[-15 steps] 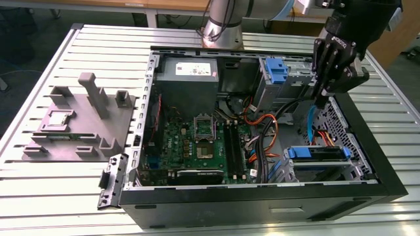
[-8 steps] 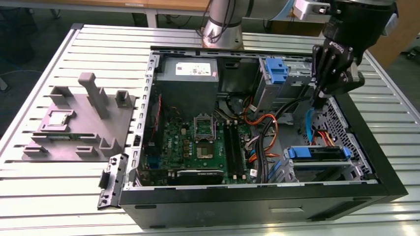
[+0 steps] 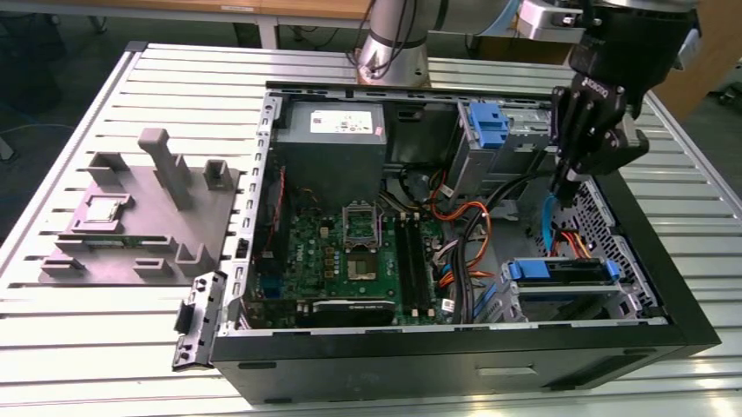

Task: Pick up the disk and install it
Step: 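Insert the second disk wire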

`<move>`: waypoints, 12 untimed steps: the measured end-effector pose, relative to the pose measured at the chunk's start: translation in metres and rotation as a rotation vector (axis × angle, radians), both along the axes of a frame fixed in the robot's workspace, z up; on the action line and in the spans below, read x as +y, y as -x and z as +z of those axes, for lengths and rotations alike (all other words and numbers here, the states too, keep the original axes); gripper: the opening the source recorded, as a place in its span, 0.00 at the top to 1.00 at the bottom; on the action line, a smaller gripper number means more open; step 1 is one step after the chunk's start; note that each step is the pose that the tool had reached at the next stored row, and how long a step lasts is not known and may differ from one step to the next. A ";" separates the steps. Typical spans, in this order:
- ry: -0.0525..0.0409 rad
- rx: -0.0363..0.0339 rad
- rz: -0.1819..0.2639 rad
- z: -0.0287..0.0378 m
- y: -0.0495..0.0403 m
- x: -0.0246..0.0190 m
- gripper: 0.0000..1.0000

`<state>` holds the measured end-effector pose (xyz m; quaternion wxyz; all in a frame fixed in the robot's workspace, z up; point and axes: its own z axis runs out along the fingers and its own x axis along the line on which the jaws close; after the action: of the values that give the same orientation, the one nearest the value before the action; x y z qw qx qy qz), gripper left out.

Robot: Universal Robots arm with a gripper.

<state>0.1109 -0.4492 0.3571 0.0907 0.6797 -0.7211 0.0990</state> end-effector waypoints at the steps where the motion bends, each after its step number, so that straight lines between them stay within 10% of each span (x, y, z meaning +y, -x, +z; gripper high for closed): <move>1: 0.0100 -0.0002 0.000 -0.0005 0.0000 0.0000 0.83; 8: 0.0693 -0.0014 -0.001 -0.0039 0.0000 0.0001 0.77; 12: 0.0738 -0.0014 -0.001 -0.0039 0.0000 0.0000 0.84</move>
<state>0.1108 -0.4492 0.3532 0.1153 0.6756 -0.7172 0.1260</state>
